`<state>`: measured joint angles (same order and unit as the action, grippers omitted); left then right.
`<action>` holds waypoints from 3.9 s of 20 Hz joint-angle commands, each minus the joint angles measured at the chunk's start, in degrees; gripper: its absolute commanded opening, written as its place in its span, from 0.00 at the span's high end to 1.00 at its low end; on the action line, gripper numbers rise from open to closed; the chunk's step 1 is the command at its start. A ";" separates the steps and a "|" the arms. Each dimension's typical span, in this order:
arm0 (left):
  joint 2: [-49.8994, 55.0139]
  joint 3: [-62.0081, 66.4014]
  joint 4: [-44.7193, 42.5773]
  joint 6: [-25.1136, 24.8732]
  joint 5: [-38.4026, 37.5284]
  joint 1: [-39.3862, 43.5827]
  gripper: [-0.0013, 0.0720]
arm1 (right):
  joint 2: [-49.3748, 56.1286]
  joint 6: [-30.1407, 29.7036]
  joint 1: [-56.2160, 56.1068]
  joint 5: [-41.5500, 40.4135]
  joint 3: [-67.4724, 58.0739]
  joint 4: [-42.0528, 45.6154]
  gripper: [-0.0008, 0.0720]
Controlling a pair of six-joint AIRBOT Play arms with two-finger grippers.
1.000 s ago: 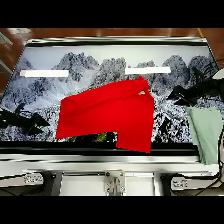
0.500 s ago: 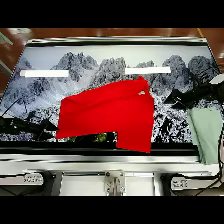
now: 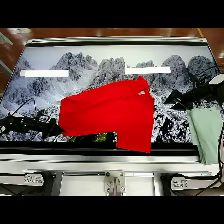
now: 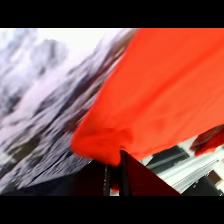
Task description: Fold the shirts.
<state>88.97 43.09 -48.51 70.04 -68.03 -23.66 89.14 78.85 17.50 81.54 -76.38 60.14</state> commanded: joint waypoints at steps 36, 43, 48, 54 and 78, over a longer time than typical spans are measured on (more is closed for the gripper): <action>-53.66 64.24 -2.16 0.57 15.45 1.42 0.92 | -45.64 -4.11 -5.70 -25.40 -34.97 2.67 0.91; -59.36 64.15 -16.48 8.07 -3.87 1.42 0.92 | -52.78 0.22 -5.70 -14.71 -34.97 12.00 0.91; -58.36 54.16 -16.48 8.04 -17.55 1.42 0.92 | -45.72 0.22 -5.70 5.07 -34.91 15.41 0.91; -54.66 23.98 -16.50 8.02 -15.39 1.42 0.92 | -30.88 4.87 -5.81 14.67 -21.14 15.87 0.91; 8.35 35.87 -16.06 4.17 18.67 15.26 0.92 | 10.97 3.41 -16.98 -49.33 -3.78 9.53 0.91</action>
<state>96.57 78.70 -64.71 74.19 -43.27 -7.90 100.77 82.32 0.32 26.52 -80.18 67.51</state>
